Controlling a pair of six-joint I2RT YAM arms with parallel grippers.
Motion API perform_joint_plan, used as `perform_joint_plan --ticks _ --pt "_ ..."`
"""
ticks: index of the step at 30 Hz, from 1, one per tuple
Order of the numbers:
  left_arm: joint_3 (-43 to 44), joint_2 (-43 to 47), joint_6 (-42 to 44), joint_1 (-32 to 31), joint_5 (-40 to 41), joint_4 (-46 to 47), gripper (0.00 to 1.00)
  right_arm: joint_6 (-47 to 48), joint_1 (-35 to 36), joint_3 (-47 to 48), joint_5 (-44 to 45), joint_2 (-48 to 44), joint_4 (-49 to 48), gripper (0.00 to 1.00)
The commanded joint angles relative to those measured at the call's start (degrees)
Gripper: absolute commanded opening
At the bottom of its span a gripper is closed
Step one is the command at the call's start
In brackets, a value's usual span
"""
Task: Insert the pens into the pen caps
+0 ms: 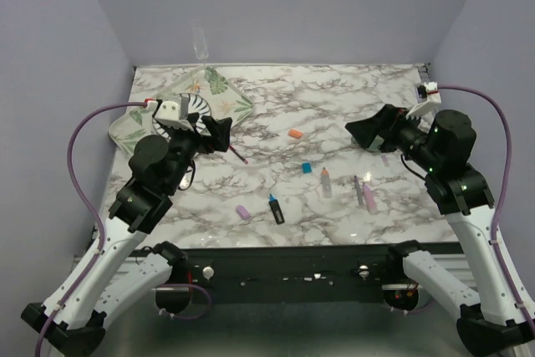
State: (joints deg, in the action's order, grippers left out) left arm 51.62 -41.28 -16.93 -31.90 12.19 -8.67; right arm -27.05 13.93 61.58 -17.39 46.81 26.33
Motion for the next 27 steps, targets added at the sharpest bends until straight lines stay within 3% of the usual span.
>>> perform_joint_plan --ticks 1,8,17,21,27 --pt "-0.5 0.3 0.5 -0.1 0.5 1.2 0.99 -0.8 0.1 1.6 4.1 -0.4 2.4 1.0" --pt "-0.1 -0.8 -1.1 -0.1 4.0 0.6 0.99 -3.2 0.1 1.3 6.2 0.4 3.6 1.0" --pt "11.9 -7.0 -14.4 -0.1 14.6 -23.1 0.95 -8.2 0.1 5.0 12.5 3.6 10.7 0.97" --pt "15.2 -9.4 -21.5 -0.1 13.0 -36.1 0.94 -9.1 0.1 5.0 11.7 4.9 10.8 0.92" --pt "9.6 -12.9 -32.3 -0.1 5.1 -38.2 0.91 -10.0 0.1 2.6 11.1 6.5 11.6 0.84"
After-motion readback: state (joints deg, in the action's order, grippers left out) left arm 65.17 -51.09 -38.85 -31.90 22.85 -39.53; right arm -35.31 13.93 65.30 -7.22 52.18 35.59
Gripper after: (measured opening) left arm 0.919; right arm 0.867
